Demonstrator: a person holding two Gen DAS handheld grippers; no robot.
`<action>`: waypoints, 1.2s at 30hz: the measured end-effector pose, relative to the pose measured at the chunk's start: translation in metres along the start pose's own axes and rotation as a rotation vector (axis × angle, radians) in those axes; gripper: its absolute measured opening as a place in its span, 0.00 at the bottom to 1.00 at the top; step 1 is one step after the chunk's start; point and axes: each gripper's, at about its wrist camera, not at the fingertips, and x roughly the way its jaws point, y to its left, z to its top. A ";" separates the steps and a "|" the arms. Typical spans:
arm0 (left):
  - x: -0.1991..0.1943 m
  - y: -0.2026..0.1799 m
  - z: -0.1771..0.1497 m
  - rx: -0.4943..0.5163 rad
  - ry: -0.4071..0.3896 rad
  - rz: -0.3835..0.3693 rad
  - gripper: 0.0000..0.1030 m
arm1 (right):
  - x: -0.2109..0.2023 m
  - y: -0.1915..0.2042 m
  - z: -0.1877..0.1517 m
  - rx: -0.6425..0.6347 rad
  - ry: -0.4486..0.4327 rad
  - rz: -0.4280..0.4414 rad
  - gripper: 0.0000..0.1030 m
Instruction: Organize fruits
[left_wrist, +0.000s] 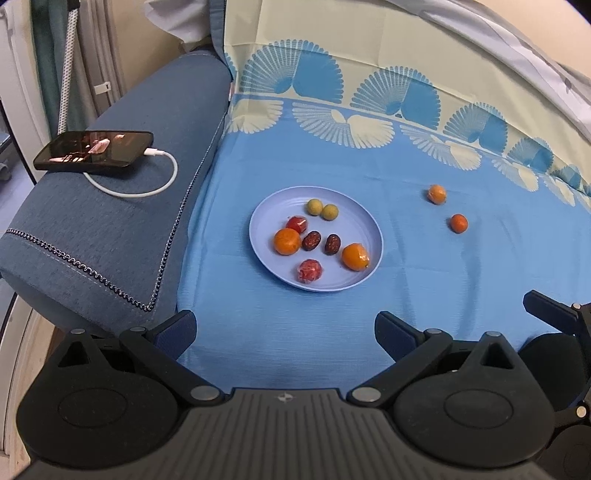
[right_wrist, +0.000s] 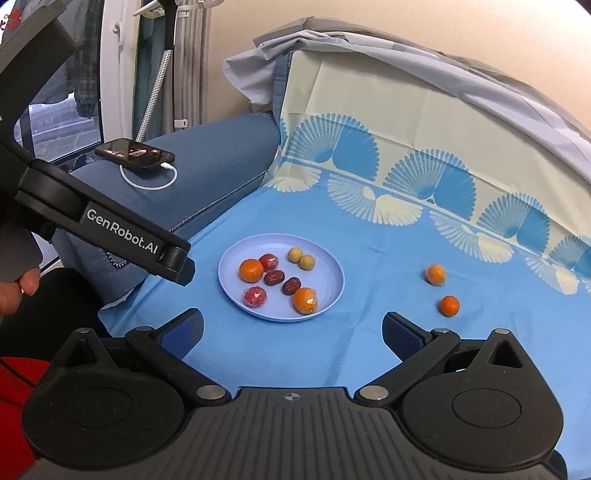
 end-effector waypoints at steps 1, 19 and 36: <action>0.001 0.000 0.000 -0.001 0.001 0.001 1.00 | 0.001 0.000 -0.001 -0.001 0.003 0.004 0.99; 0.021 -0.004 0.008 0.011 0.035 -0.008 1.00 | 0.021 -0.007 -0.004 0.036 0.054 0.022 0.99; 0.039 -0.004 0.019 0.005 0.069 0.013 1.00 | 0.045 -0.018 -0.008 0.093 0.101 0.026 0.99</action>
